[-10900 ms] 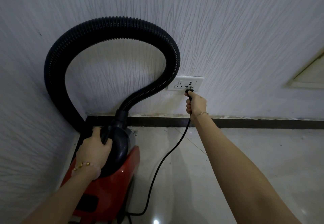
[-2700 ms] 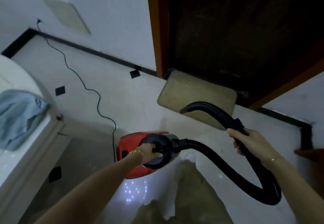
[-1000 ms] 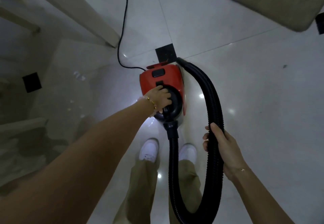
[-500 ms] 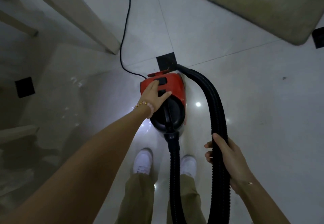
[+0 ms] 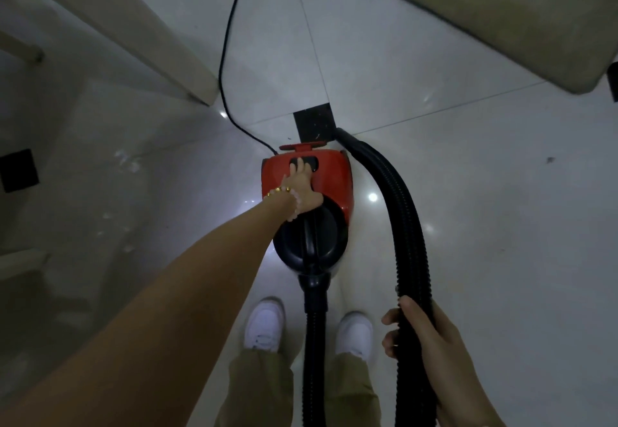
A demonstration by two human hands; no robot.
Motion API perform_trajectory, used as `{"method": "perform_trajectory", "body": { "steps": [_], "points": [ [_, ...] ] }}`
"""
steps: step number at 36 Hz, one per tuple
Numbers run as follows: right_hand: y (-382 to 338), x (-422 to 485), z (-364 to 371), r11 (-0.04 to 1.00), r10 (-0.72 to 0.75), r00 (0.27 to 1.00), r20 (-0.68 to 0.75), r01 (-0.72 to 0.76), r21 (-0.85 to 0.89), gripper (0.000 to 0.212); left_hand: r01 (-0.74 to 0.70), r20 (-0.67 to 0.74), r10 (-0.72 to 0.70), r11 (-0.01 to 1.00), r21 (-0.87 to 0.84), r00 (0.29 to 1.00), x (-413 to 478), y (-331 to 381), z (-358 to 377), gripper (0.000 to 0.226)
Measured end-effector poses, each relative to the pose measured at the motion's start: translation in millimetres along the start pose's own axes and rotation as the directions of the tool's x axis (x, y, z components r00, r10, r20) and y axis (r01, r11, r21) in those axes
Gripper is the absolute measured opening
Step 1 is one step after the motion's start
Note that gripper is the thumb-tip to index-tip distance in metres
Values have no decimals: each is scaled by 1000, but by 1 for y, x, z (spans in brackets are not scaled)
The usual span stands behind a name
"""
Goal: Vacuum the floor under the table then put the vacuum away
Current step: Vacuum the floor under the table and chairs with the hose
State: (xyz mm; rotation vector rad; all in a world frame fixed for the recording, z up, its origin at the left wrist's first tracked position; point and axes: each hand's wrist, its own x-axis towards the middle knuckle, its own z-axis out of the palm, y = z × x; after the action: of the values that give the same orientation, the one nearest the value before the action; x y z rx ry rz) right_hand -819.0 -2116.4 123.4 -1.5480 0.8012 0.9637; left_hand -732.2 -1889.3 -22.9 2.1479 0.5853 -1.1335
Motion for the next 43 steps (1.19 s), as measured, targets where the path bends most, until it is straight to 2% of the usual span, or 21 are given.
{"method": "perform_trajectory", "body": {
  "steps": [5,8,15,17,20,22,24,28,30,32,35,38,40,43],
  "points": [
    [0,4,4,992,84,996,-26,-81,100,24,-51,52,41,976,212,998,5,-8,-5,80],
    [-1,4,9,990,71,997,-27,-68,121,24,-78,91,51,939,335,995,6,-11,-3,82],
    [-7,-1,21,980,54,998,33,-59,189,19,-112,104,78,920,376,991,1,-12,-6,84],
    [-7,-3,22,982,47,998,36,-52,181,19,-136,48,127,930,342,991,-5,-15,-4,79],
    [-10,-8,26,988,11,999,46,-18,153,15,-225,-148,255,954,198,955,-24,-18,5,65],
    [-12,-13,28,993,-23,998,53,17,116,13,-260,-292,252,966,14,923,-45,-15,9,63],
    [-16,-19,30,997,-59,996,66,55,58,12,-269,-345,185,939,-213,920,-69,-11,12,61],
    [-24,-37,36,991,-105,986,131,114,-64,13,-246,-306,49,720,-649,951,-111,-8,12,55],
    [-26,-47,42,982,-115,976,185,140,-125,11,-165,-196,11,583,-796,981,-130,-4,7,59],
    [-27,-55,49,965,-133,960,246,183,-191,10,-59,-61,8,400,-915,998,-144,-1,6,66],
    [-22,-65,62,926,-155,924,351,260,-274,23,27,28,13,96,-995,1000,-164,1,1,46],
    [-20,-74,74,889,-136,887,441,306,-340,30,1,12,-60,-183,-983,998,-181,-11,-5,16],
    [-20,-78,83,867,-103,866,489,319,-383,30,-41,1,-158,-268,-963,987,-190,-26,-6,18],
    [-16,-82,99,817,-49,843,535,343,-465,28,-84,-4,-273,-282,-956,962,-199,-55,-3,19]
  ]
}}
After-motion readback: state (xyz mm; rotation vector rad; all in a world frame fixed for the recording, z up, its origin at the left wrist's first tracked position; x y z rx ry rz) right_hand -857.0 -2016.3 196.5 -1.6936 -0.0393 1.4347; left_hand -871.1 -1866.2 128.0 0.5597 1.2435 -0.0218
